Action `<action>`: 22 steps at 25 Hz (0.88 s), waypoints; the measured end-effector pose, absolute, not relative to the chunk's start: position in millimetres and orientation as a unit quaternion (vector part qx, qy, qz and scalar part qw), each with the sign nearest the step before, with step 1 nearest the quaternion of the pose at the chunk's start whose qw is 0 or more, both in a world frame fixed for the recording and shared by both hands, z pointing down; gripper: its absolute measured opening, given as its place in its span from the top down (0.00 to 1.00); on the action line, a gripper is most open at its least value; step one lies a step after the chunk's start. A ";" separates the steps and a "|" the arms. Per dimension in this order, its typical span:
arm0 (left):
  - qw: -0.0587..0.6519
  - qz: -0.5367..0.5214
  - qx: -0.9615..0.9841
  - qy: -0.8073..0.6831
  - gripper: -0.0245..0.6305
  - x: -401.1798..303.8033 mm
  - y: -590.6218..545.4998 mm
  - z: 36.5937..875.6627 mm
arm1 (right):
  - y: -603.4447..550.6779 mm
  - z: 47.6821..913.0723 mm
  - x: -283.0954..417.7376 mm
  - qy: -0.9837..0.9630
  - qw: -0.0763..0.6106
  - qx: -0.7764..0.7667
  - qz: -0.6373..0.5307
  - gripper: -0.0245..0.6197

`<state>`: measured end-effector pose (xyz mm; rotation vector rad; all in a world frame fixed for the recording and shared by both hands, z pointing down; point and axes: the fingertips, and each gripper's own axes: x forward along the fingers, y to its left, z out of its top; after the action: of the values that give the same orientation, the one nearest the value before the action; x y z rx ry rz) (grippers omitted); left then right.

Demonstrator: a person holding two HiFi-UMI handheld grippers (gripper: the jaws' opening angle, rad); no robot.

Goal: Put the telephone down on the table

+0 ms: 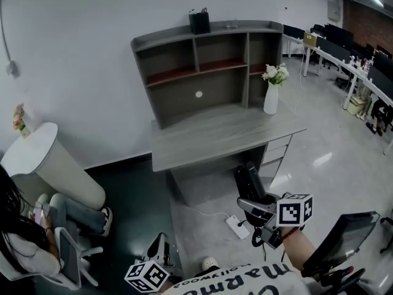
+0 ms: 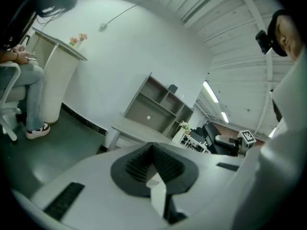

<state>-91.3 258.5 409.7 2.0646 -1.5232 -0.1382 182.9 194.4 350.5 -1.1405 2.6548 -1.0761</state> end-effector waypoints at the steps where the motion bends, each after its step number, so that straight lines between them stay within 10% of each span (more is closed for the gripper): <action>1: 0.282 -0.050 0.773 -0.565 0.95 -98.3 249.3 407.4 | 186.0 349.2 175.0 0.860 0.030 -0.371 -0.349 0.51; 22: 0.272 -0.057 0.810 -0.516 0.95 -142.3 147.4 382.6 | 102.9 355.0 94.3 0.849 0.006 -0.392 -0.356 0.51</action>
<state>-142.3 147.4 382.6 2.1811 -1.3879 -0.1525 94.3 102.9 355.0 -1.2255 2.6550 -1.1126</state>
